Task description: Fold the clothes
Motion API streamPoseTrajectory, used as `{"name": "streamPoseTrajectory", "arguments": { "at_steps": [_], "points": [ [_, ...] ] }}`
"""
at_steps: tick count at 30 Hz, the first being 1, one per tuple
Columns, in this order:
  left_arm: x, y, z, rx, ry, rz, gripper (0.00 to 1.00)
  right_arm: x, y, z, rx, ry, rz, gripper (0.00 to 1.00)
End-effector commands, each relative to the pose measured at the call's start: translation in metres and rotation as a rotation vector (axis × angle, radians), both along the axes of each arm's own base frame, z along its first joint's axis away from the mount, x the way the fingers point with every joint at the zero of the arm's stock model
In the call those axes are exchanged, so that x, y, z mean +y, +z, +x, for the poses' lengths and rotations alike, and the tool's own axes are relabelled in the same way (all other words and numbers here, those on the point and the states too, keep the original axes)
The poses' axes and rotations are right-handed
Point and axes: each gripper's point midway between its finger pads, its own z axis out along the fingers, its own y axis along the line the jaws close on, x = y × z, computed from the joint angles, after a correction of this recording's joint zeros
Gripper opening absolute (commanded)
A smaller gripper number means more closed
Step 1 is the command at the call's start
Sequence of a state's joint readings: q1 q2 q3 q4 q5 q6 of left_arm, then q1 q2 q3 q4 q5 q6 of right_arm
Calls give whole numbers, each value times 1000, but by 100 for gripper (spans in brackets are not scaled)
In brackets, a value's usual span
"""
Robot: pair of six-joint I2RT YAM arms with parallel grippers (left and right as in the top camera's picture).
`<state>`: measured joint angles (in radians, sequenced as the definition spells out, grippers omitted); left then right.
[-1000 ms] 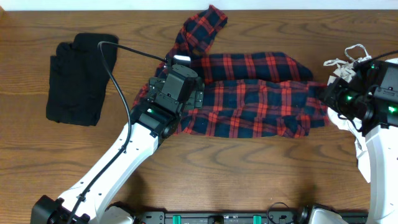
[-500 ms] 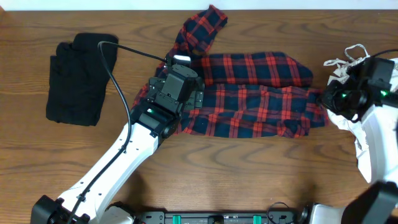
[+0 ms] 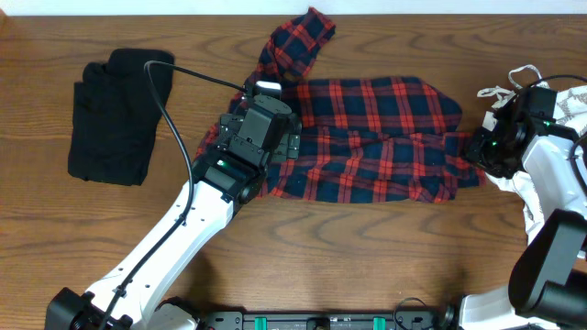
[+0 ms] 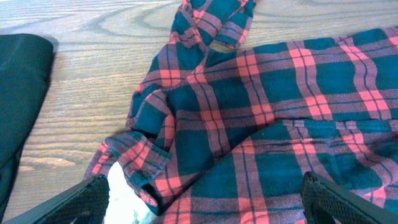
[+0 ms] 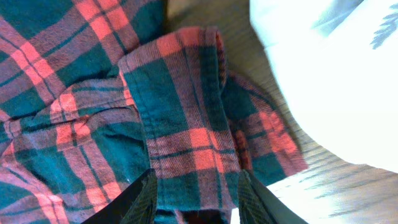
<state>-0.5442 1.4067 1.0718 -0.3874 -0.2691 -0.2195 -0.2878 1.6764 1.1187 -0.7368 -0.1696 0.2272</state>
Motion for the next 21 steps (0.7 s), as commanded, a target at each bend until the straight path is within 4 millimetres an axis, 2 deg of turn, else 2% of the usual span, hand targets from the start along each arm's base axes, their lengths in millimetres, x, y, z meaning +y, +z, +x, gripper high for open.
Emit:
{"name": "streamPoseTrajectory", "arguments": {
  "at_steps": [1,4,6,9,11,14,16,18,21],
  "points": [
    [2,1,4,-4,10,12,98,4,54,20,-176,105,-34,38],
    [2,0,4,-4,10,13,98,36,84,24,-288,247,7,28],
    [2,0,3,-2,10,13,98,50,88,23,-300,301,8,20],
    [3,-2,3,2,12,12,98,69,80,19,-262,372,-10,14],
    [2,-6,2,13,14,9,87,78,70,18,-229,399,-20,8],
    [1,-19,2,43,12,19,52,86,51,16,-170,417,-12,6],
    [-2,-33,2,79,1,25,37,82,37,12,-106,375,-11,6],
    [-8,-48,2,119,-18,23,30,79,23,8,-51,361,-16,6],
    [-11,-75,4,173,-20,49,29,78,5,6,2,360,-8,5]
  ]
}}
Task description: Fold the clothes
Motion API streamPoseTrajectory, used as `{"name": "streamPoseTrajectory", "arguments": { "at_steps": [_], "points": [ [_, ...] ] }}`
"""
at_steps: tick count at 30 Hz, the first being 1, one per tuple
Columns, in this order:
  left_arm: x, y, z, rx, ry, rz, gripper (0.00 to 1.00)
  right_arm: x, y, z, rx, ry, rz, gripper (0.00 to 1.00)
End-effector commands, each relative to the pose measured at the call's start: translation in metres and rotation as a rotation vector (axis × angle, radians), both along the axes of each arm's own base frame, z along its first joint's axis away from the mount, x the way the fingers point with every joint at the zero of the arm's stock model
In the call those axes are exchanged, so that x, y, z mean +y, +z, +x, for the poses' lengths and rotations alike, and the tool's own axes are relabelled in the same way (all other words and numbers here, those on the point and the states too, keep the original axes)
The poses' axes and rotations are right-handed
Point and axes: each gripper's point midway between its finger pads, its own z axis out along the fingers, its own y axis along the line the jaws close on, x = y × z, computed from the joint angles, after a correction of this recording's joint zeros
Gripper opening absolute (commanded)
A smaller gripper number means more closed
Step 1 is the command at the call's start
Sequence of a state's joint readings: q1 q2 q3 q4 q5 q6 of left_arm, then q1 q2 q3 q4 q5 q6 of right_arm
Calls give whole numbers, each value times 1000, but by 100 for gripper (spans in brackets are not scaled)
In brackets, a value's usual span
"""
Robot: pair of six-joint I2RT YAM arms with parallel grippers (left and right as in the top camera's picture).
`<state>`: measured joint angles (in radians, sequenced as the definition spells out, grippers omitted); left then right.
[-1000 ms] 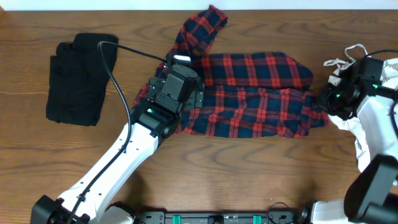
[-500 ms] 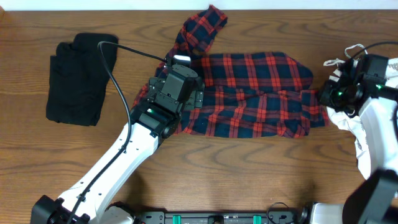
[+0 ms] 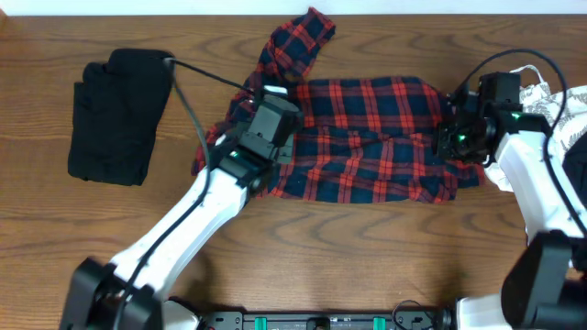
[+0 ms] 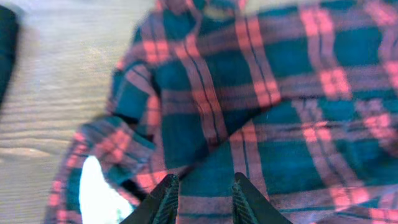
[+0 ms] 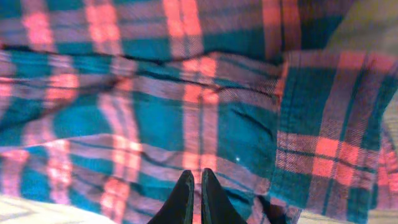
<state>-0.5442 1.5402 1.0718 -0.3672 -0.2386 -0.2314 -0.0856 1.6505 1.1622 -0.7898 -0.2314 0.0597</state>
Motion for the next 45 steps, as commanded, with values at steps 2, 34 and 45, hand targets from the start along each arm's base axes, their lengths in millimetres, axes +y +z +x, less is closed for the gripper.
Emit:
{"name": "streamPoseTrajectory", "arguments": {
  "at_steps": [2,34,45],
  "points": [
    [-2,-43,-1,95,-3,33,29,-4,-27,-6,85,-18,-23,4],
    [61,78,41,-195,170,-169,71,11,45,35,-103,-12,87,44],
    [111,54,90,-218,257,-258,73,-25,70,79,-272,-159,206,84]
  ]
}}
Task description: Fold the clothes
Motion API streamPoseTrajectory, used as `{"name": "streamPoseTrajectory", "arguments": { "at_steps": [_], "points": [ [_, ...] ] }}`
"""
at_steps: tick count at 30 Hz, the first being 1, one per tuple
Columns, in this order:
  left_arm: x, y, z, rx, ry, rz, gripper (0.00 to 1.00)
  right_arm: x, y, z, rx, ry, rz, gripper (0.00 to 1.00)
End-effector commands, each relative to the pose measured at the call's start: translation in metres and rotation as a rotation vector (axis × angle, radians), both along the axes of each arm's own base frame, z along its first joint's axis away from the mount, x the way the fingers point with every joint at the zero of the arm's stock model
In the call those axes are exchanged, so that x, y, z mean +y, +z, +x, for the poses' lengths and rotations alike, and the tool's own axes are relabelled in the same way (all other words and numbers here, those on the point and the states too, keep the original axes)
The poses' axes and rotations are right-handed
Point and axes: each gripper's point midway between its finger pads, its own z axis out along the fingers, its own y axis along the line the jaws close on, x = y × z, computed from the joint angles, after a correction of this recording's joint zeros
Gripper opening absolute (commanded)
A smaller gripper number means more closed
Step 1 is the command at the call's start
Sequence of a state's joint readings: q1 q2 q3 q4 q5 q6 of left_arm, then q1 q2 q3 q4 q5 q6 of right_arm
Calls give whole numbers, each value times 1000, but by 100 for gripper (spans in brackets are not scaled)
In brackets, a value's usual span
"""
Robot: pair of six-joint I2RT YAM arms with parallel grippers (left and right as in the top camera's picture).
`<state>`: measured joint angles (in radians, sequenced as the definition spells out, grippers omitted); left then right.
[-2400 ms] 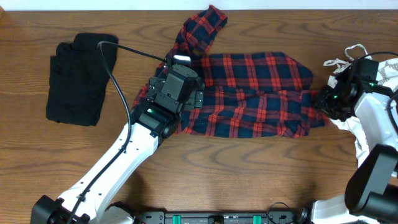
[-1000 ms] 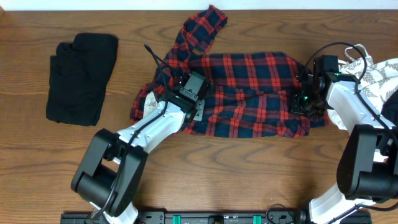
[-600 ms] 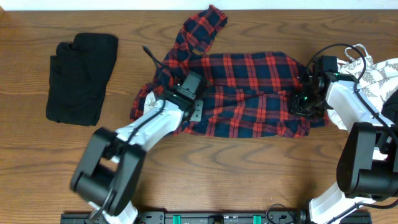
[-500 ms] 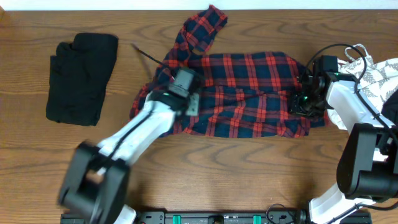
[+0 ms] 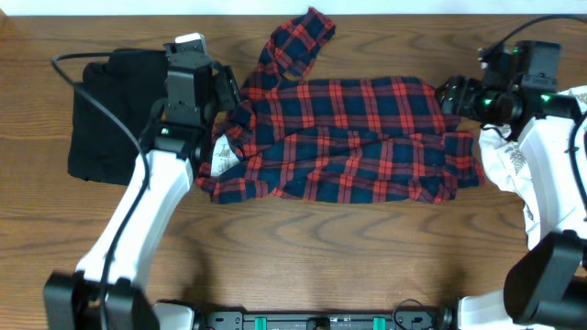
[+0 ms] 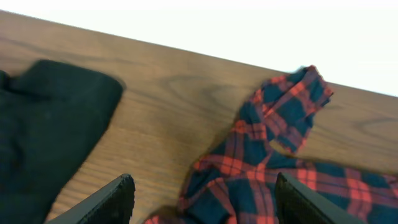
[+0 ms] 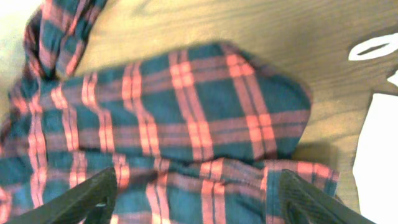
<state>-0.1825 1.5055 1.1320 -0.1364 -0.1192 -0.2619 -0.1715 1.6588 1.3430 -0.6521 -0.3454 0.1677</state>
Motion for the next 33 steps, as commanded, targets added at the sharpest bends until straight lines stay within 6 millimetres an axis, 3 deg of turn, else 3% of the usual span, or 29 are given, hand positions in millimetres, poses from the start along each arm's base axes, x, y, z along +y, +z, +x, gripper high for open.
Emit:
{"name": "streamPoseTrajectory", "arguments": {
  "at_steps": [1,8,11,21,25,28,33],
  "points": [
    [-2,-31,12,56,-66,-83,73,0,-10,8,5,-6,119,86],
    [7,-67,46,80,-90,-321,75,0,-22,29,-64,80,121,95],
    [8,-74,58,88,-102,-336,78,-1,-34,37,-65,84,130,99],
    [8,-86,98,40,-109,-334,86,7,-92,46,-3,130,263,99],
    [7,-111,103,65,-106,-336,86,5,-104,46,17,121,269,99],
    [3,-136,103,102,-124,-354,86,-5,-103,48,2,105,265,99],
    [-6,-157,107,110,-163,-382,86,-22,-102,50,-13,69,263,99]
  ]
}}
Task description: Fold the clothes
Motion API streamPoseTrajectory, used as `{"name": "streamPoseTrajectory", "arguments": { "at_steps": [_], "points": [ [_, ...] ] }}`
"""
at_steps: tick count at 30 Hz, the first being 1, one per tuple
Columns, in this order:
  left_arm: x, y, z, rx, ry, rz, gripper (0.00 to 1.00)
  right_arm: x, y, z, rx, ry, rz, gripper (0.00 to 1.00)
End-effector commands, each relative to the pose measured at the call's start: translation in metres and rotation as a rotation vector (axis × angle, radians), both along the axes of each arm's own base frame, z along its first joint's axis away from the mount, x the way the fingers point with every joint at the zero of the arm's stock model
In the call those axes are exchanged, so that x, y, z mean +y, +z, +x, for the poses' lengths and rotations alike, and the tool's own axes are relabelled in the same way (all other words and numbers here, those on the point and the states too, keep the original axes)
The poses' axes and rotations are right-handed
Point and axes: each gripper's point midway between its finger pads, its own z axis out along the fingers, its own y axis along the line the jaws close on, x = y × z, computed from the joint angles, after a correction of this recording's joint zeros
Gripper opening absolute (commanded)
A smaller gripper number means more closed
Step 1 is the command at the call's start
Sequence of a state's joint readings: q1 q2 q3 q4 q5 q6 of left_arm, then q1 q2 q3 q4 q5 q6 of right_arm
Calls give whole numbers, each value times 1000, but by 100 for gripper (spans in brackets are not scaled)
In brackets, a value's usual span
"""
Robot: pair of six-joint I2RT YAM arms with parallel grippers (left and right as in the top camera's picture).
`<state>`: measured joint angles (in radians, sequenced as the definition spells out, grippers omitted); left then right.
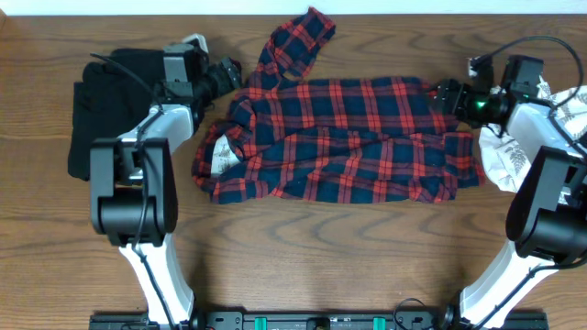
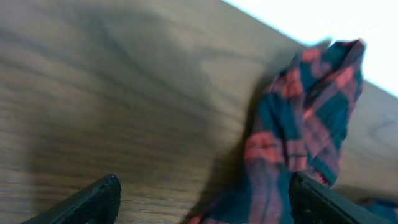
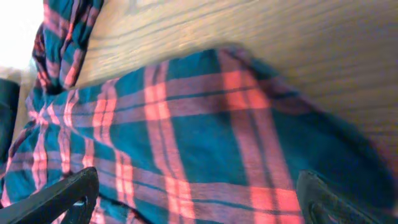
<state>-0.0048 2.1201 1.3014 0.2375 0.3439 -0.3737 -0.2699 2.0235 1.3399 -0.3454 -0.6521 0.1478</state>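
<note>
A red-and-navy plaid shirt [image 1: 348, 137] lies spread across the table's middle, one sleeve [image 1: 298, 41] bunched toward the far edge. My left gripper [image 1: 227, 75] is open, low over bare wood beside the shirt's upper left corner. In the left wrist view the left gripper [image 2: 202, 211] has nothing between its fingers, and the sleeve [image 2: 311, 106] lies ahead to the right. My right gripper [image 1: 443, 94] is open at the shirt's upper right corner. The right wrist view shows the right gripper [image 3: 199, 205] with plaid cloth [image 3: 205, 143] lying under the wide gap.
A folded black garment [image 1: 115, 115] lies at the left, behind my left arm. A white printed garment [image 1: 559, 119] lies at the right edge, partly under my right arm. The far table edge [image 1: 413, 13] runs close behind the shirt.
Both grippers sit lower and closer to the shirt's upper corners, the left nearer the sleeve, the right over the top right corner. Both stay open. The shirt lies as before.
First both grippers were open over the shirt, left on its left part, right at its right edge. Then both had their fingers drawn close together on the cloth. Later they stood open near the upper corners, the shirt's left side more spread, and now they are lower there.
</note>
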Motion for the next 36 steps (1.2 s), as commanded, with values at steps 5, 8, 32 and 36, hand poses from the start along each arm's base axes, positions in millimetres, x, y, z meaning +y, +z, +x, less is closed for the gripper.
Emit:
{"name": "streamPoseTrajectory", "arguments": {
  "at_steps": [5,8,32,36],
  "points": [
    [-10,-17,0,25,-38,-36,86,-19,-4,1,-6,-35,-9,99],
    [-12,-19,-1,30,-46,-40,86,-19,-12,3,-2,-37,-7,99],
    [-22,-43,-9,86,-65,-42,86,-54,-53,33,-60,-142,-141,99],
    [-22,-58,-11,109,-64,-42,86,-55,-51,36,-76,-141,-142,99]
  ]
}}
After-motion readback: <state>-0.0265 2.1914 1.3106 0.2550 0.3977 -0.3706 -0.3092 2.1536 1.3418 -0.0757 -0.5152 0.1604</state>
